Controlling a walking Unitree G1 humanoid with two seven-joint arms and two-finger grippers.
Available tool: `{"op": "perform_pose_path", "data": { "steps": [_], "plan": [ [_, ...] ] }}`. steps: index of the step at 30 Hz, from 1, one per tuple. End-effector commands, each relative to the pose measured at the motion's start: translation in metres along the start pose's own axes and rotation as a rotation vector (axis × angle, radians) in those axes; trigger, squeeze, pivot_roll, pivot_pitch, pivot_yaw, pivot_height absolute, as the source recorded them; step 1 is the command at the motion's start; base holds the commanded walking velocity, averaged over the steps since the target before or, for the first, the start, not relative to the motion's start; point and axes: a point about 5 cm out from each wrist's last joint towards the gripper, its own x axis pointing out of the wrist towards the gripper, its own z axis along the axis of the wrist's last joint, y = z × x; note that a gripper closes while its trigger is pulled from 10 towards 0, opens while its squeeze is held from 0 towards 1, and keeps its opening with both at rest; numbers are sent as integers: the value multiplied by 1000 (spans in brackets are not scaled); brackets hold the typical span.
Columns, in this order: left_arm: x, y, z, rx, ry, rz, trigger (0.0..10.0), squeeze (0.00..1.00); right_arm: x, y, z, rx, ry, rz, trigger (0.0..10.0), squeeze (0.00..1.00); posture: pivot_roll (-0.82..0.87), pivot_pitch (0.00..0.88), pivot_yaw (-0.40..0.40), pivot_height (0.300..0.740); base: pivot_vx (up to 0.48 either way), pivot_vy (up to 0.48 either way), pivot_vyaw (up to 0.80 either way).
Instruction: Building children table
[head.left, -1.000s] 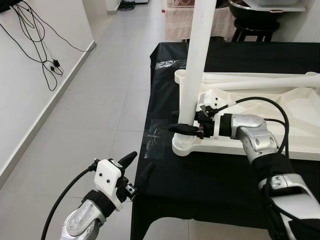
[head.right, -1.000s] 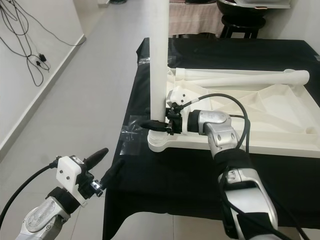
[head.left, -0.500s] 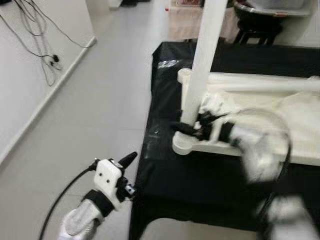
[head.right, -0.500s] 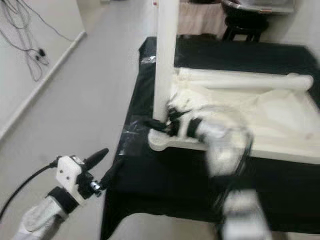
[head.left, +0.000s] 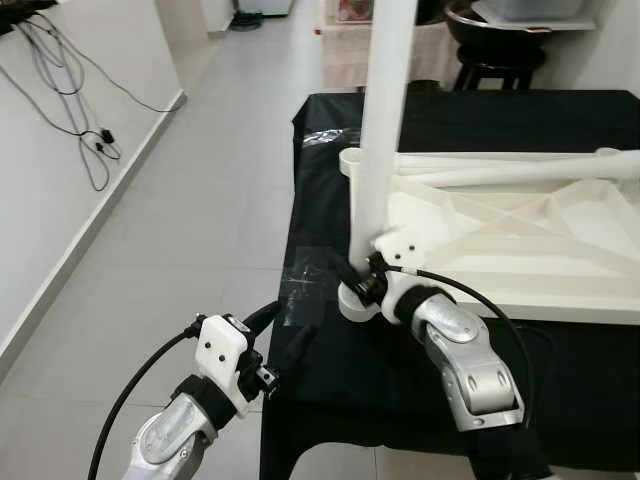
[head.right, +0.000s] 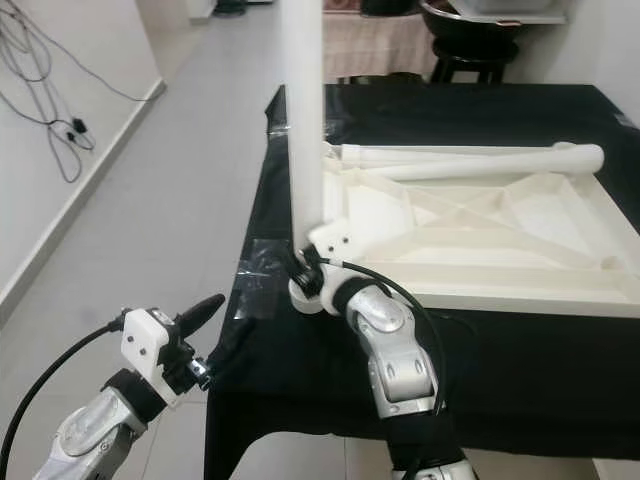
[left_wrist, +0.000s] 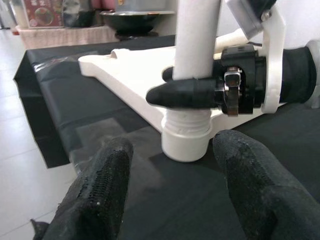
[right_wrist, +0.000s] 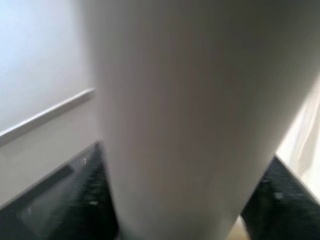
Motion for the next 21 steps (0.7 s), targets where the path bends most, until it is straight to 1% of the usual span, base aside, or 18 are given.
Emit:
{"op": "perform_pose_path", "data": {
  "steps": [1,2,3,4,5,6,7,8,9,10,11,13,18,19,20,21],
  "plan": [
    [-2,1,-3,7,15,2,10000,0,-2,-16,2,28,8,-52,10000,1000,-88,161,36,740,0,0,0],
    [-1,1,-3,6,14,-1,10000,0,1,-16,16,33,-38,25,10000,1000,-90,162,37,740,0,0,0],
    [-1,1,-3,6,14,-1,10000,0,1,-16,16,33,-38,25,10000,1000,-90,162,37,740,0,0,0],
    [0,1,-3,3,12,-6,10000,0,3,-14,29,14,-70,139,10000,1000,-90,163,35,740,0,0,0],
    [0,1,-3,1,11,-10,10000,0,1,-11,39,-58,-97,275,10000,1000,-88,163,33,740,0,0,0],
    [0,1,-3,1,11,-10,10000,0,1,-11,39,-58,-97,275,10000,1000,-88,163,33,740,0,0,0],
    [1,1,-3,0,10,-11,10000,0,-1,-9,44,-125,-105,383,10000,1000,-87,162,31,740,0,0,0],
    [1,1,-3,0,10,-11,10000,0,-1,-9,44,-125,-105,383,10000,1000,-87,162,31,740,0,0,0],
    [1,1,-3,0,10,-12,10000,0,-2,-8,46,-153,-98,456,10000,1000,-84,161,32,740,0,0,0],
    [1,1,-3,0,10,-12,10000,0,-2,-8,46,-153,-98,456,10000,1000,-84,161,32,740,0,0,0],
    [2,1,-4,2,10,-11,10000,0,0,-11,50,-163,-95,521,10000,0,-79,160,28,740,0,0,0],
    [2,0,-4,5,9,-10,10000,0,10,-21,59,-145,-107,607,10000,0,-71,158,26,740,0,0,0],
    [2,0,-3,7,9,-9,10000,0,17,-27,64,-122,-108,646,10000,0,-71,158,26,740,0,0,0],
    [1,0,-3,7,10,-10,10000,0,20,-28,64,-116,-103,675,4902,0,-61,160,22,740,0,0,0],
    [1,0,-3,7,10,-10,10000,0,20,-28,64,-116,-103,675,4902,0,-61,160,22,740,0,0,0],
    [0,0,-3,8,11,-10,10000,0,22,-29,64,-106,-90,700,0,0,-60,161,19,740,0,0,0]
  ]
}}
